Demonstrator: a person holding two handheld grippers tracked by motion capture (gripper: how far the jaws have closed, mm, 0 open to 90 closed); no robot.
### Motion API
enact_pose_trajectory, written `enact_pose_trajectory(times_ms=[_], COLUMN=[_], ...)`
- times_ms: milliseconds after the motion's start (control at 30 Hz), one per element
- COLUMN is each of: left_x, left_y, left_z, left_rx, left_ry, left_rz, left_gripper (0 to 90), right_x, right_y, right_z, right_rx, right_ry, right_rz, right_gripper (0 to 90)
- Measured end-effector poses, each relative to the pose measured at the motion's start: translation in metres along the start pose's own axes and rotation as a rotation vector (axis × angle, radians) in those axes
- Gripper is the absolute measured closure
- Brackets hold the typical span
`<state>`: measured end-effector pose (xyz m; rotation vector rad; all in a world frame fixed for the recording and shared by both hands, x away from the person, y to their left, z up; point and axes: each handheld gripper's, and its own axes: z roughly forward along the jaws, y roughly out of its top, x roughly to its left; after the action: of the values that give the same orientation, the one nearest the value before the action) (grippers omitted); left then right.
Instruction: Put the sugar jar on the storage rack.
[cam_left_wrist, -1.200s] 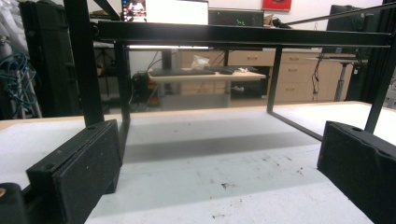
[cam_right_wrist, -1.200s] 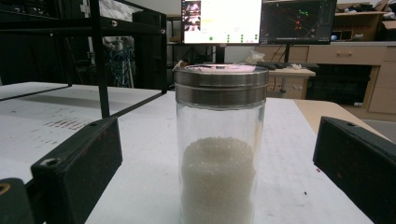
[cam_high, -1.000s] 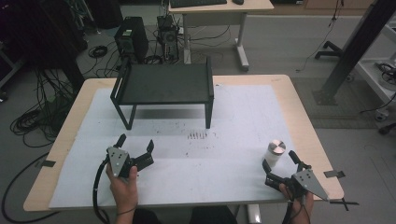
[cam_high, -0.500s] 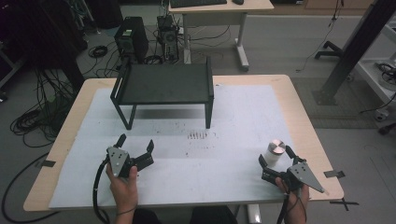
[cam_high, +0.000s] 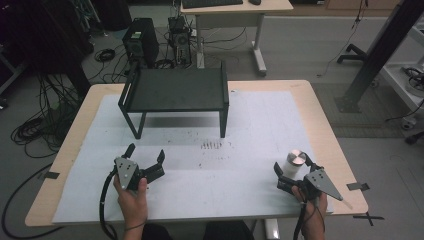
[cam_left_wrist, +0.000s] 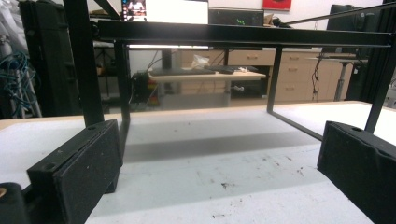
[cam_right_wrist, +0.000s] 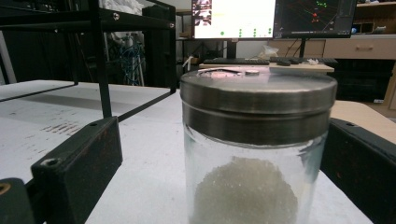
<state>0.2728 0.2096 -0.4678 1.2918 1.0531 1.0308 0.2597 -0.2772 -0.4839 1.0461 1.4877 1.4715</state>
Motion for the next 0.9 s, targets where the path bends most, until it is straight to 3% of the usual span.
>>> enact_pose_trajectory(times_ms=[900], left_x=[0.0], left_y=[-0.0001], left_z=[-0.0002], left_rx=[0.0], left_ry=[0.0], left_rz=[0.001], left_gripper=[0.4], right_x=[-0.0005], right_y=[0.0001], right_z=[0.0004], right_rx=[0.01], right_ry=[0.007], right_rz=[0.005], right_gripper=[0.3])
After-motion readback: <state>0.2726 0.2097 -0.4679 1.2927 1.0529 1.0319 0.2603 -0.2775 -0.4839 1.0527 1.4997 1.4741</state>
